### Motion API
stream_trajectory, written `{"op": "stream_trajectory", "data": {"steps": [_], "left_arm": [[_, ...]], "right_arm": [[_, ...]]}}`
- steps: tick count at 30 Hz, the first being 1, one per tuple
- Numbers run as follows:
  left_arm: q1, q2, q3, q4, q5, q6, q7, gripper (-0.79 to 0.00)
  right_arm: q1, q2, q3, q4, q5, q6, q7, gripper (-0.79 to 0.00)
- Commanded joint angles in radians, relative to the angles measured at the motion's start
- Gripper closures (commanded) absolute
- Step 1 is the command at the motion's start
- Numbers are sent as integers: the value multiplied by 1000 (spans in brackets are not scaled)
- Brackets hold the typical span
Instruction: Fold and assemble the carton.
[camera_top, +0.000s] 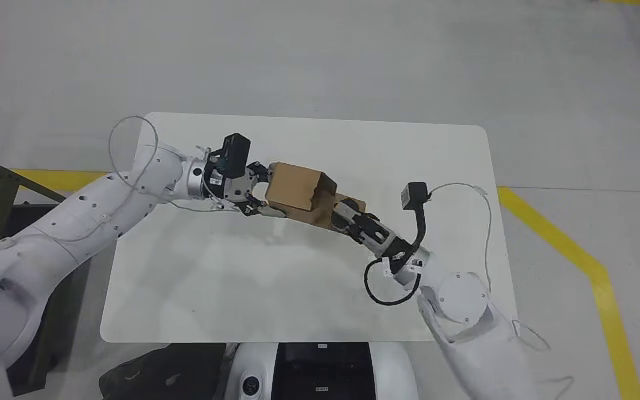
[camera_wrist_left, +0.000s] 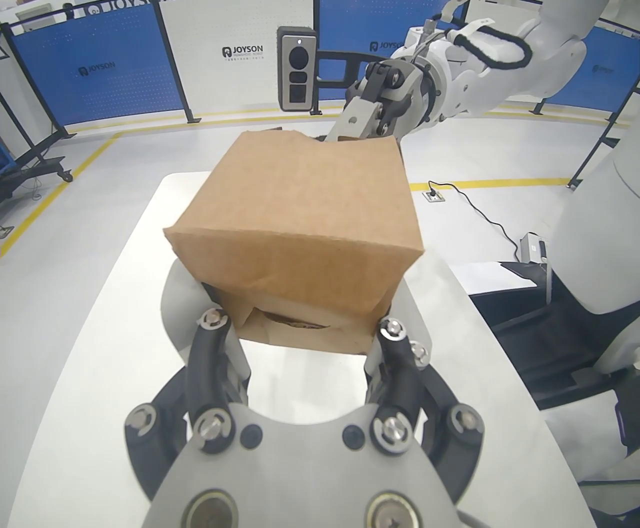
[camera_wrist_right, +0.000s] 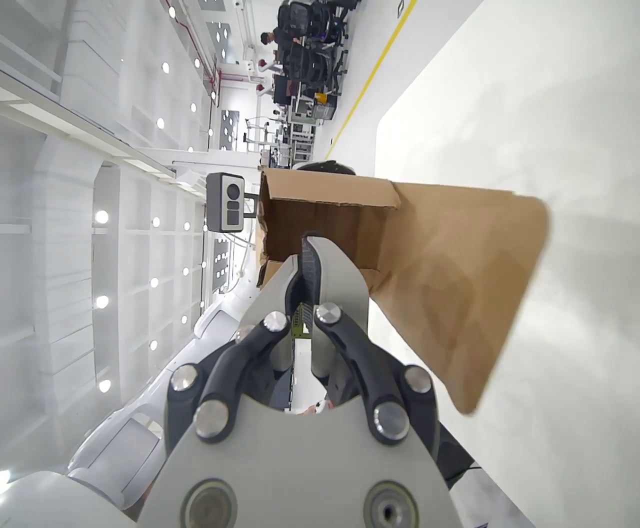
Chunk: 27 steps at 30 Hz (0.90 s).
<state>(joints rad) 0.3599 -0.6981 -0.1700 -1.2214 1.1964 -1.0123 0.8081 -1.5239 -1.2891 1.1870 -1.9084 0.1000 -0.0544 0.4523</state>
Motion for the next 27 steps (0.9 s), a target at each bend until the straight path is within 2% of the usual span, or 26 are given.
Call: {"op": "stream_trajectory", "data": {"steps": [1,6,10,20,27], "left_arm": [[-4,4,0,1,-6,0,0,-477],[-8,14,0,-9,-20,0,0,-474],[-9,22,0,-24,-29,0,0,-471],[-13,34,0,-47,-59,0,0,-459],[-3,27,0,-56,-14,0,0,-456]], "right_arm": [[-36,6,46,-19,6,-6,-15,0],[-84,18,127,-26,14,-5,-19,0],[-66,21,147,24,40,35,-5,0],[38,8,37,156,83,30,49,0],[78,1,-2,189,134,-30,74,0]]}}
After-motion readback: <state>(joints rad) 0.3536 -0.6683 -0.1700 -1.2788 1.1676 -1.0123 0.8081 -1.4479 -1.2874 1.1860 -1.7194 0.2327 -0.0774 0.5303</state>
